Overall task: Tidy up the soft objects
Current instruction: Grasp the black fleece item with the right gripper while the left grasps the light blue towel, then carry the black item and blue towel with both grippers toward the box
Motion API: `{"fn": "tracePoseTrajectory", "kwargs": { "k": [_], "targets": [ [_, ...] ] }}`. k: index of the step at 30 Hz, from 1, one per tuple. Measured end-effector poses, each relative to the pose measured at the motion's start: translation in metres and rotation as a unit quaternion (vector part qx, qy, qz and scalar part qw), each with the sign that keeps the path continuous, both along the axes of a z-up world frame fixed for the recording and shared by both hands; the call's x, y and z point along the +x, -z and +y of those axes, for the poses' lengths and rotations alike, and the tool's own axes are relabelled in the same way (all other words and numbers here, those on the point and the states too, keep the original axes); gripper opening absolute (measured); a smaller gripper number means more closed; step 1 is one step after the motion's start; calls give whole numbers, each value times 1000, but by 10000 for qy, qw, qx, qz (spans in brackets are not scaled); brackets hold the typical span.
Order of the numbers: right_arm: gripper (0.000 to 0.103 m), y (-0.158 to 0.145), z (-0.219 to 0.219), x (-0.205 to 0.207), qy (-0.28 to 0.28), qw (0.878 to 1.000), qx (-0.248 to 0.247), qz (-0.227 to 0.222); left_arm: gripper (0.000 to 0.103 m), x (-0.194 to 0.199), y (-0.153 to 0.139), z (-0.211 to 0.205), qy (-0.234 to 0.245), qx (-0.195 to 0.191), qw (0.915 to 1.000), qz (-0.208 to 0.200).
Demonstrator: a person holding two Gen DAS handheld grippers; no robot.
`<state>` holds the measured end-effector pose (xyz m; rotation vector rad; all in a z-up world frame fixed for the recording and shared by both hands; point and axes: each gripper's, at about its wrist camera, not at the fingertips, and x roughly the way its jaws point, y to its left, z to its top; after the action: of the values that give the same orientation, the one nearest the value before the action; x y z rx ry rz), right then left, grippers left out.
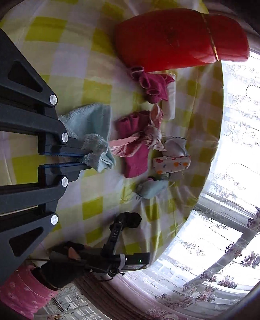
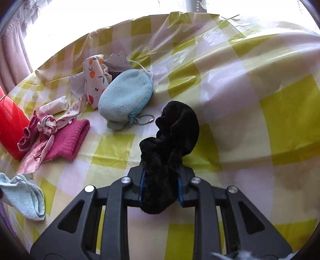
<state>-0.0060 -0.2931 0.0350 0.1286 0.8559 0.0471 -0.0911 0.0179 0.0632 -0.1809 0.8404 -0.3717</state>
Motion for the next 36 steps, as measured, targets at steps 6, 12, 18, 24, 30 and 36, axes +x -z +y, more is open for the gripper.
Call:
{"fn": "tracePoseTrajectory", "kwargs": {
  "k": [6, 12, 18, 24, 30, 36],
  "targets": [
    [28, -12, 11, -81, -111, 9980, 584, -192, 69, 5, 37, 4, -104, 424, 9975, 547],
    [28, -25, 35, -131, -545, 9973, 446, -218, 73, 23, 36, -1, -302, 280, 9989, 241],
    [28, -48, 43, -153, -670, 9958, 432, -455, 9, -7, 3, -21, 210, 279, 9993, -129],
    [28, -93, 50, -181, -757, 9899, 436, -1119, 10, -39, -61, -13, 39, 178, 9959, -883],
    [28, -140, 60, -212, -875, 9787, 323, -1830, 10, -59, -91, -15, -48, 306, 9912, -1285],
    [30, -163, 67, -233, -929, 9709, 159, -2199, 10, -77, -104, -17, -38, 435, 9869, -1555]
  ]
}}
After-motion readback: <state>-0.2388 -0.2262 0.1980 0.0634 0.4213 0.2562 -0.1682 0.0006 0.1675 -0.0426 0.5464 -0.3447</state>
